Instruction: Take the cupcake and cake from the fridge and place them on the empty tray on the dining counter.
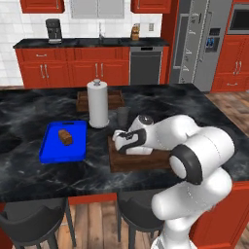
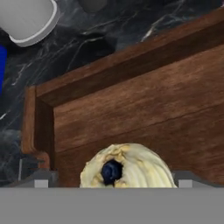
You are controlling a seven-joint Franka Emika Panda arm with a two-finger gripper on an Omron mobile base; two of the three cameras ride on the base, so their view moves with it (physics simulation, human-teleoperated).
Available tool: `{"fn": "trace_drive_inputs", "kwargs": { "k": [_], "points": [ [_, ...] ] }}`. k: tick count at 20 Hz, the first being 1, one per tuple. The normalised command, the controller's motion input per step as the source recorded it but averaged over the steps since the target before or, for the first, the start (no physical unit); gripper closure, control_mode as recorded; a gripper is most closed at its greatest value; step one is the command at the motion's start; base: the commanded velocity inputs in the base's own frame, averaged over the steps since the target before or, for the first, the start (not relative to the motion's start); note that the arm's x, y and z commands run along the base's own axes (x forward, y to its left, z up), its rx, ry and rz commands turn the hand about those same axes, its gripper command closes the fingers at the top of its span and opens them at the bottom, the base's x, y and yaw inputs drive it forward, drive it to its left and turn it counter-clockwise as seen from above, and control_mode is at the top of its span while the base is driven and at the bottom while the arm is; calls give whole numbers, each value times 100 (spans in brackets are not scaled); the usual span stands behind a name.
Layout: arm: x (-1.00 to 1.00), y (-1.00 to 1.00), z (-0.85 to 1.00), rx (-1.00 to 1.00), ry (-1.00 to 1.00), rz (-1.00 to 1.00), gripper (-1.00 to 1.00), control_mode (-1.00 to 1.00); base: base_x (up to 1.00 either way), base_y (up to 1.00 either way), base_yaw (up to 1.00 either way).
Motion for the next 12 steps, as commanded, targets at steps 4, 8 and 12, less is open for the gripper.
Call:
{"fn": "trace_drive_inputs", "kwargs": {
  "k": [4, 8, 12],
  "points": [
    [-49, -37, 4, 1, -3, -5, -100, -100, 0, 0, 0],
    [-3, -52, 50, 8, -1, -3, -100, -100, 0, 0, 0],
    [0, -28, 63, 12, 0, -3, -100, -100, 0, 0, 0]
  ]
}}
